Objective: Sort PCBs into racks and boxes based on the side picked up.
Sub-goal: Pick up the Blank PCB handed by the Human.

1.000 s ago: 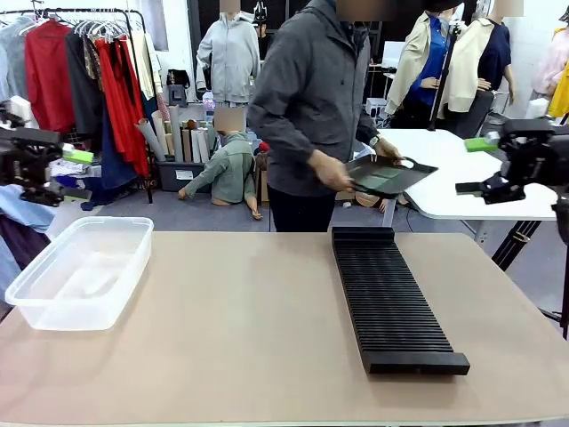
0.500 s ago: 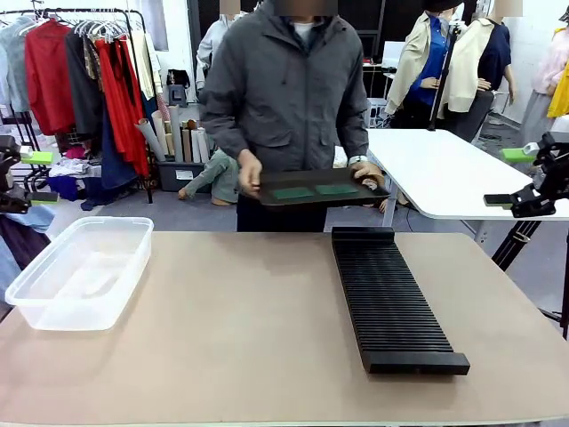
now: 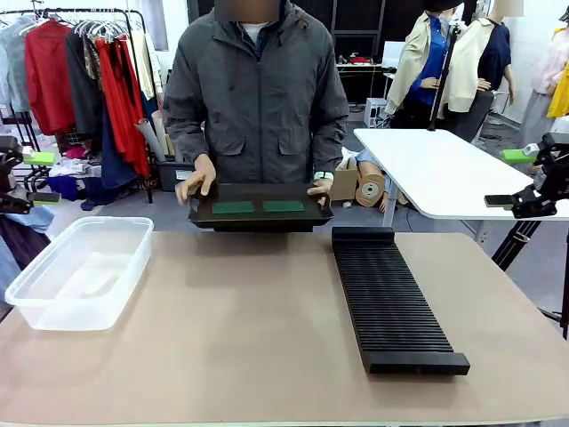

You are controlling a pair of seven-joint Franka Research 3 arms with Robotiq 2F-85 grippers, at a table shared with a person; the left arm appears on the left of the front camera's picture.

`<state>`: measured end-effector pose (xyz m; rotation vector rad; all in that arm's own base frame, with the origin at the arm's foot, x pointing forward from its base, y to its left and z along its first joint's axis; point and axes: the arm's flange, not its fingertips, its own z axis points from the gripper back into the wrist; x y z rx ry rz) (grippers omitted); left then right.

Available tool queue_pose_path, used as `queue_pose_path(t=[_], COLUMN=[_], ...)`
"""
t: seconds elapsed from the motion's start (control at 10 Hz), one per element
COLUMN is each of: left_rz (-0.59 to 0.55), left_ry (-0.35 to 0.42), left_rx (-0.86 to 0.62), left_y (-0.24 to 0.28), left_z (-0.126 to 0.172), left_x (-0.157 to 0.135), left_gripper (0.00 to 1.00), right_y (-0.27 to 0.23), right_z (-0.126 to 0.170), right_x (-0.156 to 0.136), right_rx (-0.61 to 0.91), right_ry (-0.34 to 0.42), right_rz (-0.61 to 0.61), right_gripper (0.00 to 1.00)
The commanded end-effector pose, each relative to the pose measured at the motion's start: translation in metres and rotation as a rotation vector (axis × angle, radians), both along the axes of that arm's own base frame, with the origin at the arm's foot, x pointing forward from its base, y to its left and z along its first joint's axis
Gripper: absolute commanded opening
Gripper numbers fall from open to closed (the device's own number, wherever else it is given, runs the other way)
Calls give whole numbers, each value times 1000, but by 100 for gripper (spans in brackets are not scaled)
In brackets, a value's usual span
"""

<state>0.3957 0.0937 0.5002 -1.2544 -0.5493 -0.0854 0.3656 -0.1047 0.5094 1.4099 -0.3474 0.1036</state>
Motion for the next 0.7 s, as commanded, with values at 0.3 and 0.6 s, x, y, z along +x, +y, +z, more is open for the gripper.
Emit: queue_pose_path(t=[0.3, 0.6], left_rz=[1, 1], left_ry=[2, 2], left_rx=[4, 4], left_y=[2, 2], left_z=[2, 2], left_x=[0, 0], left_gripper=[100, 100], right_y=[2, 2], right_z=[2, 2], right_x=[-1, -1], right_rx=[5, 5], right_ry=[-1, -1], right_rz=[0, 0], right_gripper=[100, 100])
